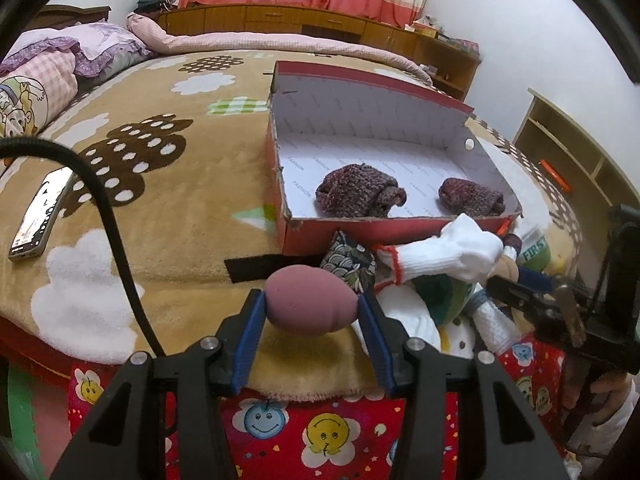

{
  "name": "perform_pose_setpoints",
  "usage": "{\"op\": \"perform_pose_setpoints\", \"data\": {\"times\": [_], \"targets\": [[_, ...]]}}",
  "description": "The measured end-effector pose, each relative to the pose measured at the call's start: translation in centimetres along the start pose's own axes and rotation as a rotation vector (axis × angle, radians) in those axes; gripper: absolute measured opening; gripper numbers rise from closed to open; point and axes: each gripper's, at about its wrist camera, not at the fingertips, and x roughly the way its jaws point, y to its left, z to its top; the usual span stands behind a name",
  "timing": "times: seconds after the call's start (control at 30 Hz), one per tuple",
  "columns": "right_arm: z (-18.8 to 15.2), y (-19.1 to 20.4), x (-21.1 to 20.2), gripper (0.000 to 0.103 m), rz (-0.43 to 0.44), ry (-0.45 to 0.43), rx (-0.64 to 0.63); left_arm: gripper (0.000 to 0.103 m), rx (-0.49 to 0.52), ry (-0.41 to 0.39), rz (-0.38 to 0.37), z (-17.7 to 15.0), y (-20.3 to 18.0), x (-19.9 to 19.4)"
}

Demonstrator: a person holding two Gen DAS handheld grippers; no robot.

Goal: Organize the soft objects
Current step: 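Grasp the tan wooden egg with the right tool, then carry the pink sponge with the left tool while the right tool carries the egg into the box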

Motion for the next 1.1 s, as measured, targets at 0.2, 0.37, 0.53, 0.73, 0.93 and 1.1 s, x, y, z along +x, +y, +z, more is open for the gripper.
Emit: {"op": "perform_pose_setpoints", "data": {"times": [0.2, 0.37, 0.53, 0.73, 0.93, 1.1], "targets": [[0.1, 0.1, 0.5, 0.061, -0.005, -0.002, 0.005, 0.051, -0.004, -0.001, -0.004, 0.0, 0.1, 0.0], [0.1, -0.1, 0.4, 0.05, -0.016, -0.007, 0.006, 0.051, -0.002, -0.005, -0.004, 0.0, 0.1, -0.1], [0.0, -0.6, -0.1, 0.048, -0.001, -0.011, 0.02, 0.051, 0.0, -0.015, -0.003, 0.2, -0.1, -0.5], [-0.4, -0.7, -1.2, 0.047, 0.013, -0.022, 0.014, 0.051, 0.004, -0.026, -0.002, 0.4, -0.3, -1.1], [-0.5, -1.0, -2.3, 0.047, 0.022, -0.041, 0.016, 0.051, 0.002, -0.031, -0.008, 0.5, -0.6, -1.5], [-0.4, -0.9, -3.3, 0.047, 0.03, -0.064, 0.004, 0.051, -0.005, -0.033, -0.014, 0.7, -0.7, -1.8]]}}
